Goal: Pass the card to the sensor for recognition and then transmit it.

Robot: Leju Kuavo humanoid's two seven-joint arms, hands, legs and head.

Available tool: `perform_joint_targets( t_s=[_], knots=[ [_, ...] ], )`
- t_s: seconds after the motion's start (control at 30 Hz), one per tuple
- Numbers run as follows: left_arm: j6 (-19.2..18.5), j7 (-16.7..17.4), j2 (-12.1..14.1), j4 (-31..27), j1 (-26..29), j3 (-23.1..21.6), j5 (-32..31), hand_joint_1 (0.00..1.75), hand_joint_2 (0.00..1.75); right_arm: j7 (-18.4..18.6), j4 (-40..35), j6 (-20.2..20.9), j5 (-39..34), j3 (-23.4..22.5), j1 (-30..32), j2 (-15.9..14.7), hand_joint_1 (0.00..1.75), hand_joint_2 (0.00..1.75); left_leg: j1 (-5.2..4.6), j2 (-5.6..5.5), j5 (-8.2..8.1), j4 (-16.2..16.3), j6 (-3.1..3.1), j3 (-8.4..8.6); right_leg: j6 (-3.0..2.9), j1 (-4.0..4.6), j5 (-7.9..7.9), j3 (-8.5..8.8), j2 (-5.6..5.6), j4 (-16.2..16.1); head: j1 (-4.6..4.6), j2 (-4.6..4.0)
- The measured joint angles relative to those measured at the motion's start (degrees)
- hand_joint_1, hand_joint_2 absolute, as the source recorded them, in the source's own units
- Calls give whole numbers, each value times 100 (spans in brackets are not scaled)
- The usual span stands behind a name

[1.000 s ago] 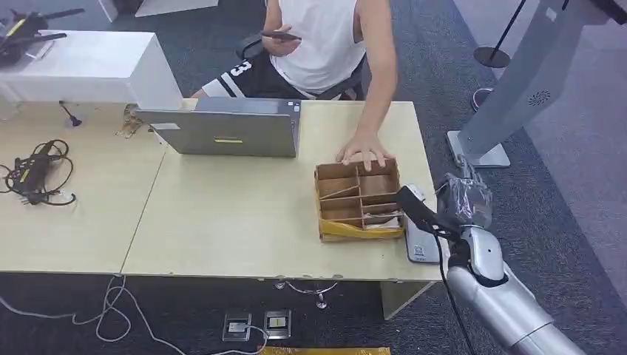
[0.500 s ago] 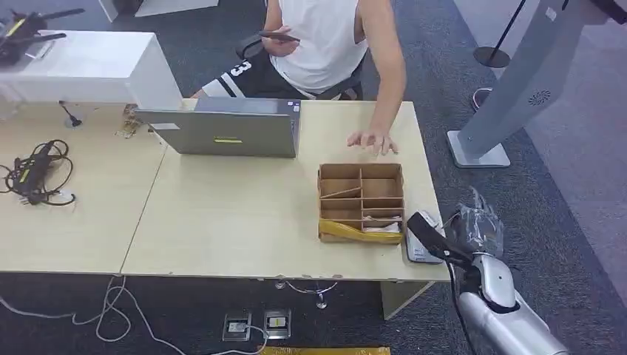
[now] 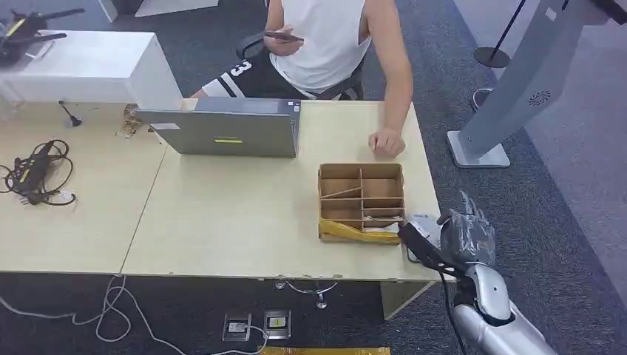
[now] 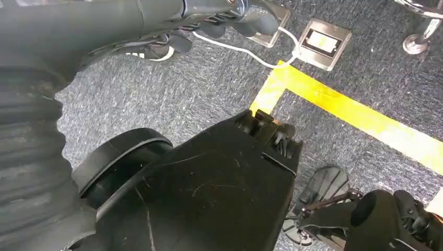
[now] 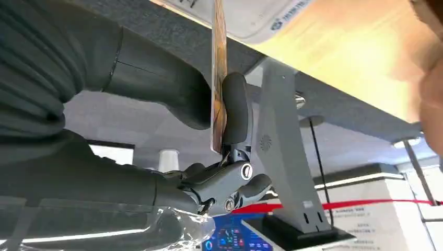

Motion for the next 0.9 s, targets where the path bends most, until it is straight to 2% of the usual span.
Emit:
perform_joint_targets(
  t_s=[0.27, 0.47, 0.9],
  knots=[
    [0, -2, -2, 0, 0, 0, -9, 0, 175, 7, -367, 19, 70, 33, -2, 0, 175, 175, 0, 0, 0, 0, 0, 0, 0, 0, 0, 0, 0, 0, 0, 0],
    [0, -2, -11, 0, -3, 2, -15, 0, 175, 33, -457, 369, 31, 164, 5, 39, 175, 175, 0, 0, 0, 0, 0, 0, 0, 0, 0, 0, -1, 0, 0, 0],
    [0, -2, -11, 0, -1, 4, -15, 0, 175, -46, 66, 312, -328, 363, -11, 146, 175, 175, 0, 0, 0, 0, 0, 1, 0, 1, 0, 0, 0, 0, 2, 0]
  ],
)
